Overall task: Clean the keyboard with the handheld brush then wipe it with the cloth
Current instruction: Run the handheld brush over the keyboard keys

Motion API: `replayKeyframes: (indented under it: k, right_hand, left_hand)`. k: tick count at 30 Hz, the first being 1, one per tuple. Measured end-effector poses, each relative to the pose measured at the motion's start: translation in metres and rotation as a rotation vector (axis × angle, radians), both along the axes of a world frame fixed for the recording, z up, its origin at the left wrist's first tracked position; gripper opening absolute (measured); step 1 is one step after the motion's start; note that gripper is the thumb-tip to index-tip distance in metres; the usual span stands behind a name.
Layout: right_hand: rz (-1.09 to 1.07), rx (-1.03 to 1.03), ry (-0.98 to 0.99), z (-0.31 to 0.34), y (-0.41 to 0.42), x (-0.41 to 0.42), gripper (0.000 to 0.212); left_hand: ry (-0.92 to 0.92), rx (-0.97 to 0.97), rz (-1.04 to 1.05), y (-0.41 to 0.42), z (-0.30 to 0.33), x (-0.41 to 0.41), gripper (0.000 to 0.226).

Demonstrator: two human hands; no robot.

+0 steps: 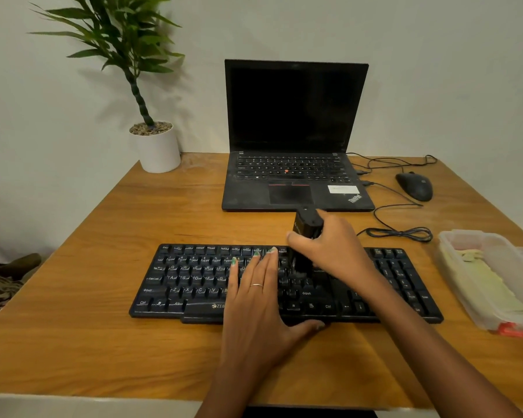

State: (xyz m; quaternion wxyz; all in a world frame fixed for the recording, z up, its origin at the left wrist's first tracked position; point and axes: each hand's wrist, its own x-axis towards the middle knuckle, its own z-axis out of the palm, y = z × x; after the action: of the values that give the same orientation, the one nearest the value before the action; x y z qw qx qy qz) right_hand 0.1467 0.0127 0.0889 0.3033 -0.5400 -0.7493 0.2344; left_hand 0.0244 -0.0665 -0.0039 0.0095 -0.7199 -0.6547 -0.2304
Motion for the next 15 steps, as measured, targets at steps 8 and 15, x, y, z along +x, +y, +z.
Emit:
replayKeyframes:
  k: [8, 15]
  right_hand:
    - [-0.054, 0.053, 0.006, -0.005, 0.000, 0.004, 0.027]
    - [-0.096, 0.060, 0.005, -0.001, -0.002, 0.011, 0.025]
  left_hand:
    - [-0.013, -0.008, -0.007, 0.001, 0.000, 0.000, 0.117]
    - [-0.012, -0.007, -0.013, 0.000, 0.001, 0.000, 0.116]
